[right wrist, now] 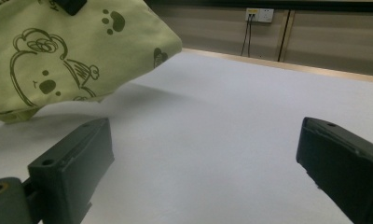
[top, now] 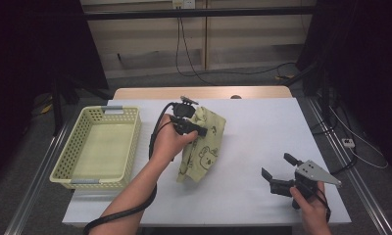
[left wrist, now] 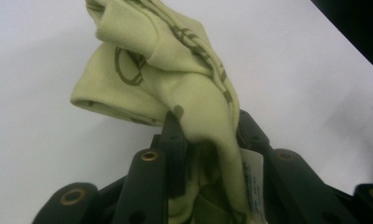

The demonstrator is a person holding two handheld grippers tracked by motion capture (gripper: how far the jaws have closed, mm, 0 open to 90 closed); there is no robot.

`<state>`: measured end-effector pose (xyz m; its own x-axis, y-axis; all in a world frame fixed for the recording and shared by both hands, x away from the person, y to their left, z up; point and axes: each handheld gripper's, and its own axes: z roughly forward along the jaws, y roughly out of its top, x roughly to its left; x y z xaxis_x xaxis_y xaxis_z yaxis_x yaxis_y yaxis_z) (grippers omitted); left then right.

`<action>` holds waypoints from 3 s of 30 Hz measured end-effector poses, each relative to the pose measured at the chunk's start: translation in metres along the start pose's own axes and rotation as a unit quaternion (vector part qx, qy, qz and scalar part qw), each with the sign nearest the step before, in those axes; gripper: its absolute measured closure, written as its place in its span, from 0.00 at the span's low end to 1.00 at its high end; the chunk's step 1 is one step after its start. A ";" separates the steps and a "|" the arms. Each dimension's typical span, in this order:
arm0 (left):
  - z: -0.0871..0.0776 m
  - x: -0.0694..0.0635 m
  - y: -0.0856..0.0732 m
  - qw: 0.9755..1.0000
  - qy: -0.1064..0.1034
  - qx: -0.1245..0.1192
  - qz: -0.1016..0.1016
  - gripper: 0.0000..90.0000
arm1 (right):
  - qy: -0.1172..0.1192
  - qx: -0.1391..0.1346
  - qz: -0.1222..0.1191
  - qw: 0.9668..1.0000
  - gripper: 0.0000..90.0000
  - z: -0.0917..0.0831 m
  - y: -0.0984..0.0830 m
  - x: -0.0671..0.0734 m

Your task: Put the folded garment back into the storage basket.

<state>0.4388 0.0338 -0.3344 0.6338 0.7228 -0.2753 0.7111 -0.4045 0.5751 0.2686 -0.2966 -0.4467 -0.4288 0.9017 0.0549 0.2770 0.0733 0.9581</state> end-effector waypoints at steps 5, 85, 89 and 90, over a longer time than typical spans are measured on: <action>-0.010 0.006 0.002 1.000 0.004 0.004 -0.008 0.77 | 0.001 -0.001 -0.001 1.000 0.04 0.000 0.000 0.000; -0.123 0.064 0.025 0.996 0.074 0.016 -0.052 0.78 | 0.003 -0.006 -0.003 1.000 0.04 0.000 0.001 0.001; -0.128 0.067 0.025 0.995 0.078 0.016 -0.055 0.78 | 0.003 -0.004 -0.003 1.000 0.04 0.000 0.001 0.001; -0.129 0.068 0.025 0.995 0.079 0.017 -0.056 0.78 | 0.002 -0.004 -0.003 1.000 0.04 0.000 0.001 0.001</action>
<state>0.4602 0.1450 -0.2393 0.4962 0.8424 -0.2099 0.7864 -0.3337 0.5198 0.2682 -0.2953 -0.4456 -0.4344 0.8993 0.0511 0.2672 0.0744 0.9608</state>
